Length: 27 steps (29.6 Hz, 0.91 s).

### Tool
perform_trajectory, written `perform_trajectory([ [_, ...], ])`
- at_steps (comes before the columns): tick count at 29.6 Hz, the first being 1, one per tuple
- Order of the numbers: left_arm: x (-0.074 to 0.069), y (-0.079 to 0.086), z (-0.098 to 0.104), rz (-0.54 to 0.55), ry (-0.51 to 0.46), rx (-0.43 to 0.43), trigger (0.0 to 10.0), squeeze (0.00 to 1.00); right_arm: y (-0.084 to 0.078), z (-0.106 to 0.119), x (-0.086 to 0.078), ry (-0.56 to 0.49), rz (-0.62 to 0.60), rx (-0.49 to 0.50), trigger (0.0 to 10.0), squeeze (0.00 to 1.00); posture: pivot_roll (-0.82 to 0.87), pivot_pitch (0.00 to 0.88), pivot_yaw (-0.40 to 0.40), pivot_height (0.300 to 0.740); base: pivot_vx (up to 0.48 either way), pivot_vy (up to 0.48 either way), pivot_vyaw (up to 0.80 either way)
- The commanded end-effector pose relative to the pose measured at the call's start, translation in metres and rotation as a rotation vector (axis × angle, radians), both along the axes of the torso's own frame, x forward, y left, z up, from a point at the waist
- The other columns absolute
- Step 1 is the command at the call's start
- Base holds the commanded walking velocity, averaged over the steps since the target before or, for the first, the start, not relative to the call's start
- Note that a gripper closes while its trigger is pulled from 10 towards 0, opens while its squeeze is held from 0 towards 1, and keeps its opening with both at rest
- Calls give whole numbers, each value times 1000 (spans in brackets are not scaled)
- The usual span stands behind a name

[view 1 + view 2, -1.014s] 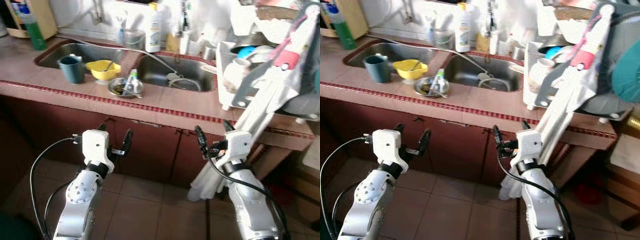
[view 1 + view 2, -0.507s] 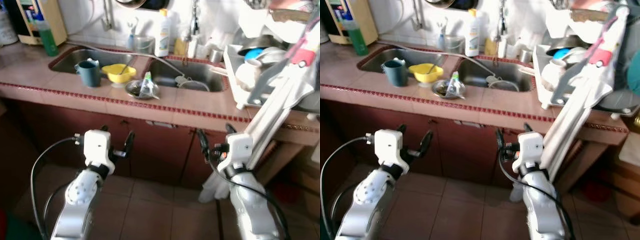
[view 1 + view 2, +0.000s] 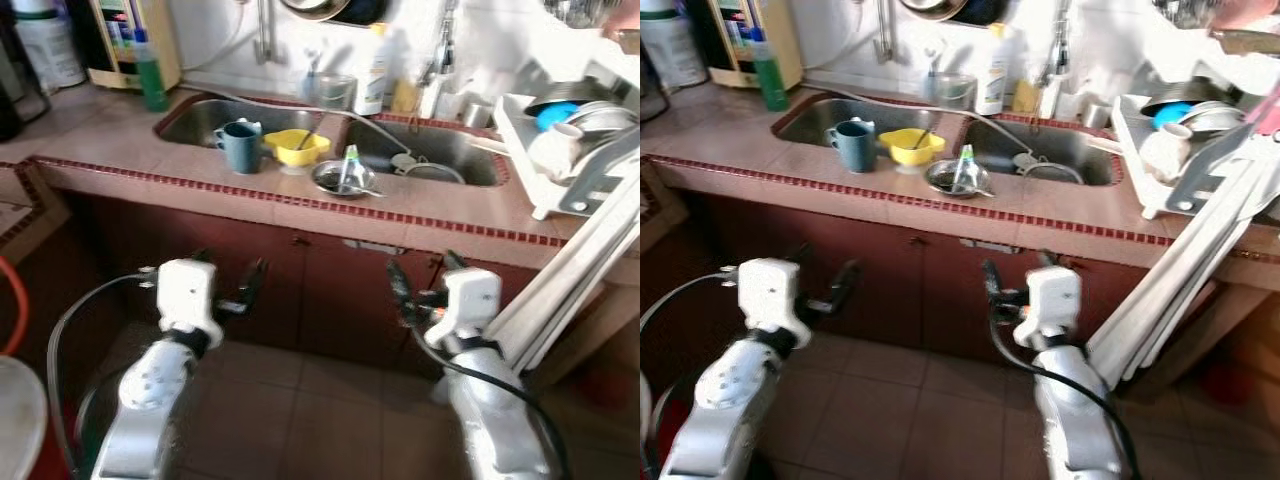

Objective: Kitchen organization

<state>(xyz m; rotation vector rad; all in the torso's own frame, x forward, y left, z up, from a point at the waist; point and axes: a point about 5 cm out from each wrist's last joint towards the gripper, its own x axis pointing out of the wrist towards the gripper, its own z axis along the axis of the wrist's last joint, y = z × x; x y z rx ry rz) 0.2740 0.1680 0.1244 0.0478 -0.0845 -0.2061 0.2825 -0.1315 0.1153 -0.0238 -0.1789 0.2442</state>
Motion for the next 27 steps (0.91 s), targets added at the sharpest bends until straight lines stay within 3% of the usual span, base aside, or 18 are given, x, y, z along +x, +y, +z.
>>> perform_trajectory([
  [1, 1, -10, 3, -36, -7, -10, 10000, 0, -10, 3, 0, -9, -28, -15, 10000, 0, -35, 0, -17, 740, 0, 409, 0],
  [27, 1, -13, 14, -62, -56, 20, 10000, 0, -16, 5, 2, -11, -34, -31, 10000, 0, -39, 0, -34, 740, 0, 26, 0],
])
